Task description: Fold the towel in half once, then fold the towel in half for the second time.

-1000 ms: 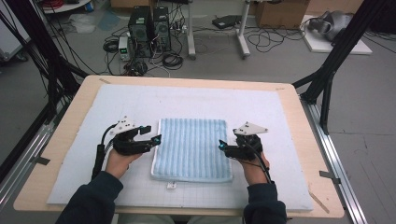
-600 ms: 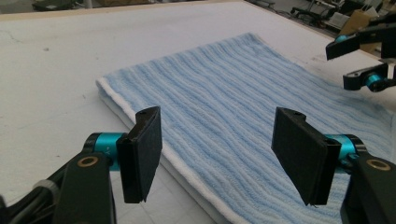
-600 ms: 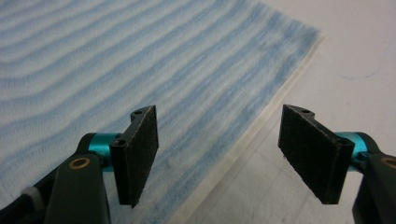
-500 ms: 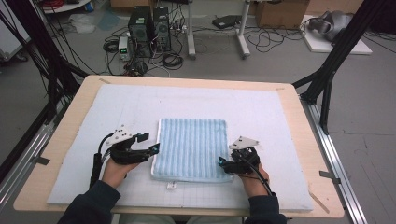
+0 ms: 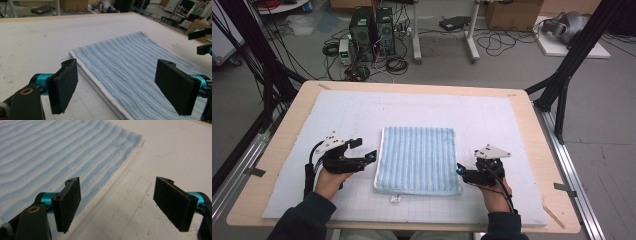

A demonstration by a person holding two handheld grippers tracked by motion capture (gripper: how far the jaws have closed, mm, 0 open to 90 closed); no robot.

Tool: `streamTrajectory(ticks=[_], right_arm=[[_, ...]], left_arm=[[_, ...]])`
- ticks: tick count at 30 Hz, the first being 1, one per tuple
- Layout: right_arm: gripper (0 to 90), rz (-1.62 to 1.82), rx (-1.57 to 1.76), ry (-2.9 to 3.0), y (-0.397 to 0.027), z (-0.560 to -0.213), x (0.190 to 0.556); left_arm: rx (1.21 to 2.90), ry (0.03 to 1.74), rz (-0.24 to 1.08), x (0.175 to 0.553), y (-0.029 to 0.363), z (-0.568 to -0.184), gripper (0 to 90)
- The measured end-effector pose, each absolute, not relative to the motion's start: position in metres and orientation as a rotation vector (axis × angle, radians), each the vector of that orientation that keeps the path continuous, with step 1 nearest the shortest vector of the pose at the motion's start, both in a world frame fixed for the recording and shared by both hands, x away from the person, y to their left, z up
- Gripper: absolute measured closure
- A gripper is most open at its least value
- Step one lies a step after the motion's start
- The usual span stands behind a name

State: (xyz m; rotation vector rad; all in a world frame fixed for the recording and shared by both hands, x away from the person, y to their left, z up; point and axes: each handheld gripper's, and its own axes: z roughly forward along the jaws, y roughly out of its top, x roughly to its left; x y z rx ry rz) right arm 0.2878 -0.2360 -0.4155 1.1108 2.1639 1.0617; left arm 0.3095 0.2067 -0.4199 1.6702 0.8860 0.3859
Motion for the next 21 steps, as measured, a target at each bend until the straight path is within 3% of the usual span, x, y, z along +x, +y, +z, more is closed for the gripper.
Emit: streamTrajectory(ticks=[11,21], right_arm=[[12.3,1.158,1.145,2.068,-0.249,-0.405,0.285],[11.9,1.212,1.133,2.064,-0.254,-0.403,0.288]], left_arm=[[1.668,0.88,0.398,0.312,0.207,-0.416,19.3],[1.674,0.873,0.399,0.318,0.205,-0.409,19.3]])
